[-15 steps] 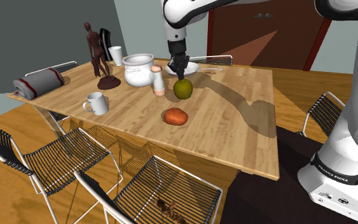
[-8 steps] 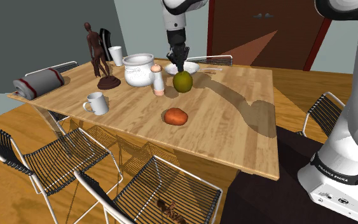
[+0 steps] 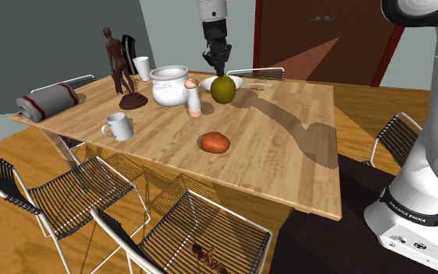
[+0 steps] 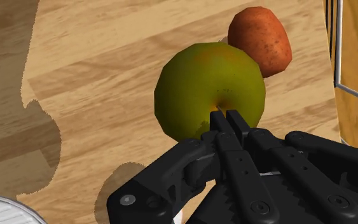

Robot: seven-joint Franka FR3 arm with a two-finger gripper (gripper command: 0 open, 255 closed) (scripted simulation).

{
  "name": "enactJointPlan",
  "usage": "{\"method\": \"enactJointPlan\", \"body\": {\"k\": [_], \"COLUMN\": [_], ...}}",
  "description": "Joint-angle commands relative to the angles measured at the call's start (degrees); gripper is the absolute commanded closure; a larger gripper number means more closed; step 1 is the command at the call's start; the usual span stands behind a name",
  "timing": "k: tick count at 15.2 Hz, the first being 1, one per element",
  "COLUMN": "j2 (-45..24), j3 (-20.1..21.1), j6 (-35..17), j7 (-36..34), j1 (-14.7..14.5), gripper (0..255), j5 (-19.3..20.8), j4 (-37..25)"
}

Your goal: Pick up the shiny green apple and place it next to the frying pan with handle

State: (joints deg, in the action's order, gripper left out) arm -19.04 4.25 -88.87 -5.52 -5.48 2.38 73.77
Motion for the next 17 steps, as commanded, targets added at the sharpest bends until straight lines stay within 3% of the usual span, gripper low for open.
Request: {"method": "enactJointPlan", "body": {"k": [1,3,11,17], "j2": [-0.4,-0.9,-6.6,-14.4], "j3": [0.0,0.0,-2.8,-4.4], "j6": [1.6,3.3,1.7,2.8], "j7": [0.0,0.0,8.8,14.9], "j1": [-0.1,-0.1,6.0,10.6], "gripper": [255,255,255,255], "j5": [0.0,0.1,-0.2,-0.5], "j4": [-2.0,-4.2,-8.6,-17.6]}}
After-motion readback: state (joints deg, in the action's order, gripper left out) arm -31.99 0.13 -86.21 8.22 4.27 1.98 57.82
